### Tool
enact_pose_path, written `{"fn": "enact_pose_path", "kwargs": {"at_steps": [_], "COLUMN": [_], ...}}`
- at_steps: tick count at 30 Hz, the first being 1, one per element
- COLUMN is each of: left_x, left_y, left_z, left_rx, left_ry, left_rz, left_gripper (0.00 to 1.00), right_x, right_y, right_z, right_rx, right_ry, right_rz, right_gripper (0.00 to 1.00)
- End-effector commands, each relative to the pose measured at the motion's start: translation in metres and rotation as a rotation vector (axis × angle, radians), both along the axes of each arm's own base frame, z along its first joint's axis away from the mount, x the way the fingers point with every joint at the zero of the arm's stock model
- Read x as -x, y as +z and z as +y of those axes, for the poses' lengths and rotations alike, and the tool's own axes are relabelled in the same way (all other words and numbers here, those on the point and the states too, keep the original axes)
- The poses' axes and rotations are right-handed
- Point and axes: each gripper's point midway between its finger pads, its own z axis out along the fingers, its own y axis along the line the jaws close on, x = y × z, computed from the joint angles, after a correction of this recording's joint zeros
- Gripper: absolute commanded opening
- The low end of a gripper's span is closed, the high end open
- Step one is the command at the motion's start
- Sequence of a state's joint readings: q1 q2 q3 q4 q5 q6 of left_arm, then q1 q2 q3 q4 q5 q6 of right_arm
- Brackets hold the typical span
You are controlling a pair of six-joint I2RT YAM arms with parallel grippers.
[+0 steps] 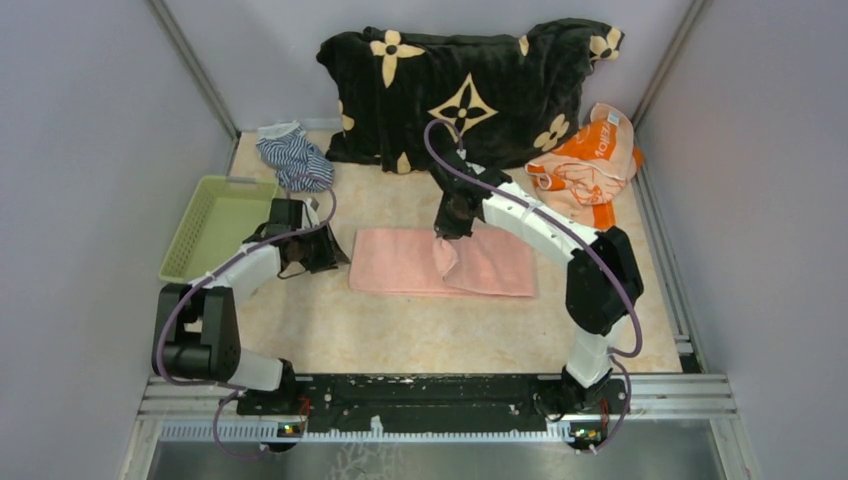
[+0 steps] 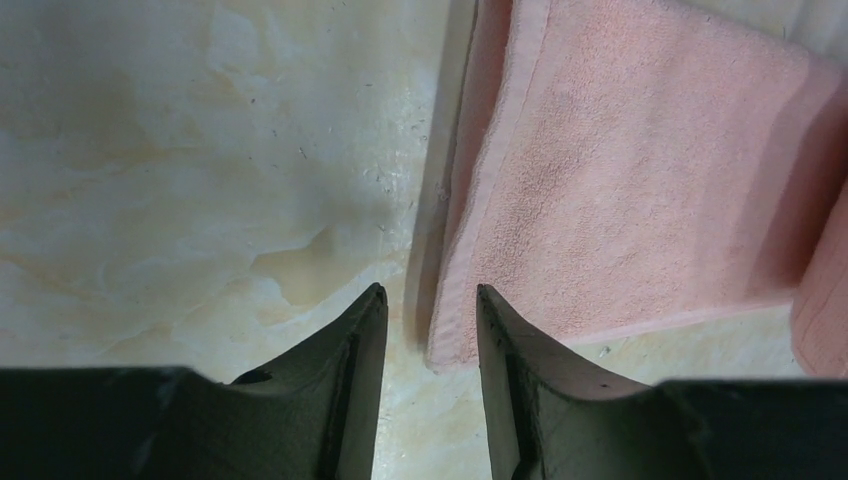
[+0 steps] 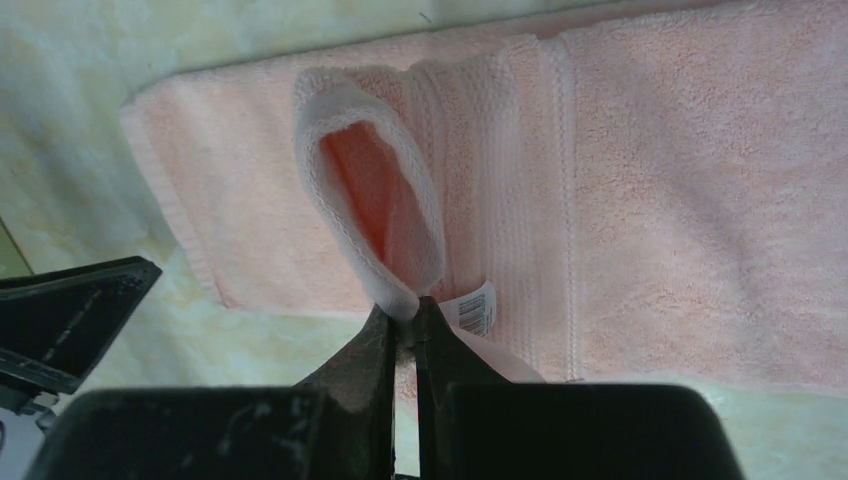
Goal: Roll the towels
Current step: Fold the towel at the center of the board.
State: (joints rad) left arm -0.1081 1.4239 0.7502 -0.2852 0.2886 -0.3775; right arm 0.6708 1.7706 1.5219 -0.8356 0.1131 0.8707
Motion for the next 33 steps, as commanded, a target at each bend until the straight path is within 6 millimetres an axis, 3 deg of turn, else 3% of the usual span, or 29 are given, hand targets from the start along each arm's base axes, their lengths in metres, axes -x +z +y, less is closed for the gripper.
{"fn": "enact_pose_path", "kwargs": {"at_steps": [1,10,18,24,33], "left_x": [0.003,0.012,0.016,0.018,0.021], "left_y": [-0.006,-0.017,-0.025,-0.030,-0.034], "left_z": [-0.012,-0.024,-0.026,-0.028,-0.030], "left_rx": [0.047,0.076,0.068,0.060,0.051], "left_ry": [-0.029,-0.053,-0.068,-0.080,-0.095], "left_rz": [0.016,0.060,0.091,0.108,0.127], "left_gripper": [0.43,0.37,0.33,0.31,0.29], "right_x": [-0.019,-0.023,-0.022,-0.017,-0.014], "right_y": [0.027,0.019,0.000,0.001,0.003], "right_z": [0.035,0.066,0.095,0.122,0.137], "right_rx": [-0.098,-0.128,-0.158,-0.215,-0.260], "right_ry": [-0.058,-0.078,-0.039,0.024,0.048], "right_rz": [-0.080,-0.063,-0.027,-0.023,-0.019], "right_gripper": [0.00,0.00,0.00,0.00,0.00]}}
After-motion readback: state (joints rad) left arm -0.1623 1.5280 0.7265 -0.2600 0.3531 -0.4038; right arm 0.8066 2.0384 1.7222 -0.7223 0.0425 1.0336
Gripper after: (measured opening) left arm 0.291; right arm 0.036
